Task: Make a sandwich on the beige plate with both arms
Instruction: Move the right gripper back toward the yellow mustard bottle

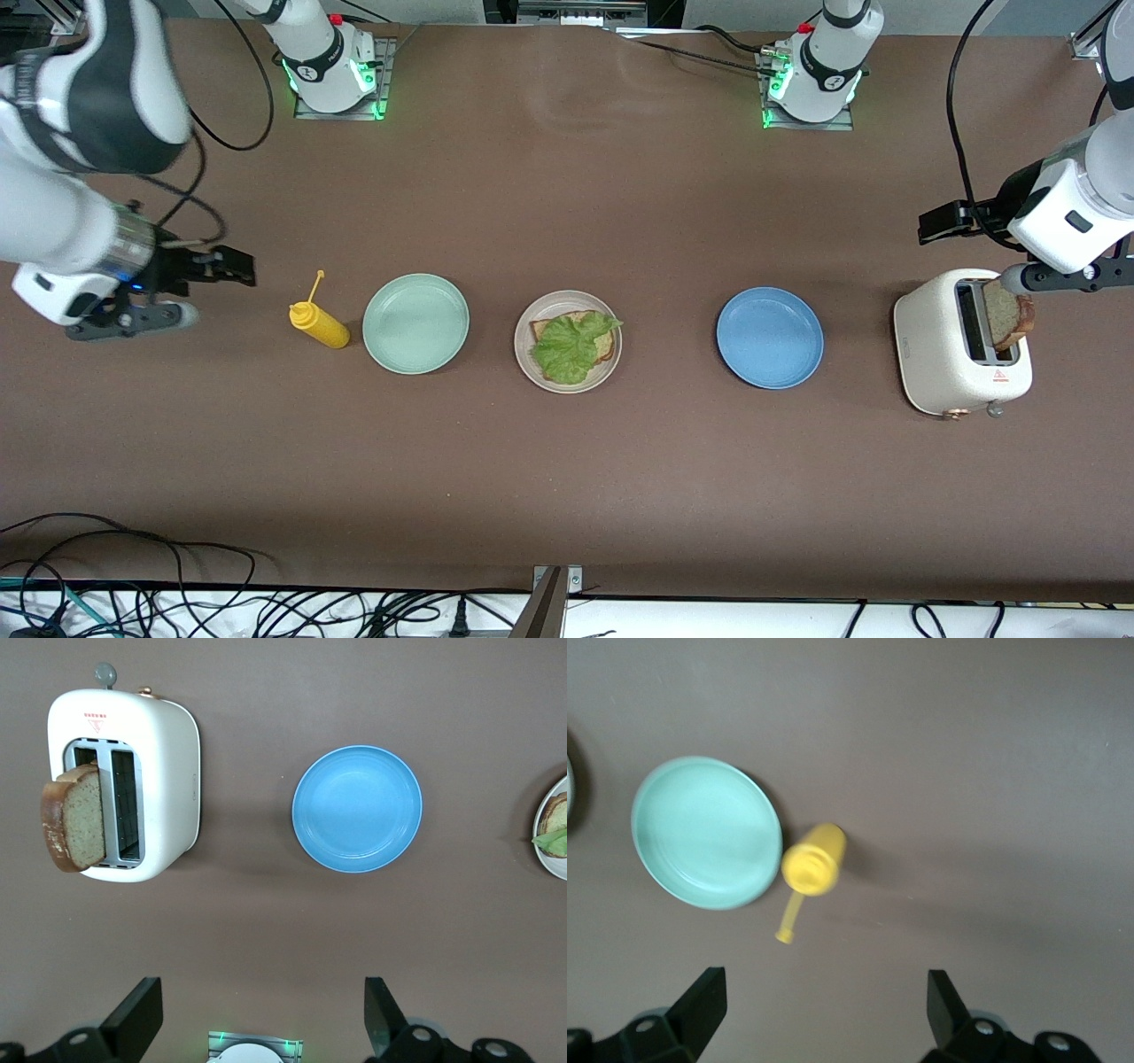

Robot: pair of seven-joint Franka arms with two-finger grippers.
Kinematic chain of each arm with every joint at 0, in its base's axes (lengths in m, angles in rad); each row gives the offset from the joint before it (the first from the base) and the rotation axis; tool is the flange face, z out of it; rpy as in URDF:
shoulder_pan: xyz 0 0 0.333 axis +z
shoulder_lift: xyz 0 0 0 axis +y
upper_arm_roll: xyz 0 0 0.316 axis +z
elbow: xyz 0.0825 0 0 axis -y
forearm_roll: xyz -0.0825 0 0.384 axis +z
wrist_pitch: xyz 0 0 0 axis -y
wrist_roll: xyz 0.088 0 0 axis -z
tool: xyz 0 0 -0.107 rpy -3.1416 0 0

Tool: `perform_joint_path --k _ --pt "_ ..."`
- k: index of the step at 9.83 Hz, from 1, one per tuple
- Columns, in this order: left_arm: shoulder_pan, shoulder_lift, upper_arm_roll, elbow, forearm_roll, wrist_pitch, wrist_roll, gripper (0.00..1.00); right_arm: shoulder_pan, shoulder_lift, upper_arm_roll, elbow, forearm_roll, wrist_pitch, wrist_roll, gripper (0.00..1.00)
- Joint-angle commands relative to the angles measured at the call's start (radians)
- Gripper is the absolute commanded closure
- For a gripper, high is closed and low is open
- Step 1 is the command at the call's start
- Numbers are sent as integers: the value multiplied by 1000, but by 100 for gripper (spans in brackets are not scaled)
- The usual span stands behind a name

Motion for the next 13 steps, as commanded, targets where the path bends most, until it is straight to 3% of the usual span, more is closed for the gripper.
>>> perform_joint_path --k 1,4,9,13 --pt "-2 -3 -1 15 -6 -24 -20 0 -115 -135 16 -276 72 146 -299 0" --pt "-2 -3 0 17 -6 -24 -28 0 -235 -87 12 -356 220 229 -678 0" --pt "-2 -9 -1 17 -6 -34 -38 0 -275 132 13 -362 584 346 -1306 0" --pt "-11 -8 -28 17 -3 -34 -38 0 -275 229 27 -356 851 354 -1677 0"
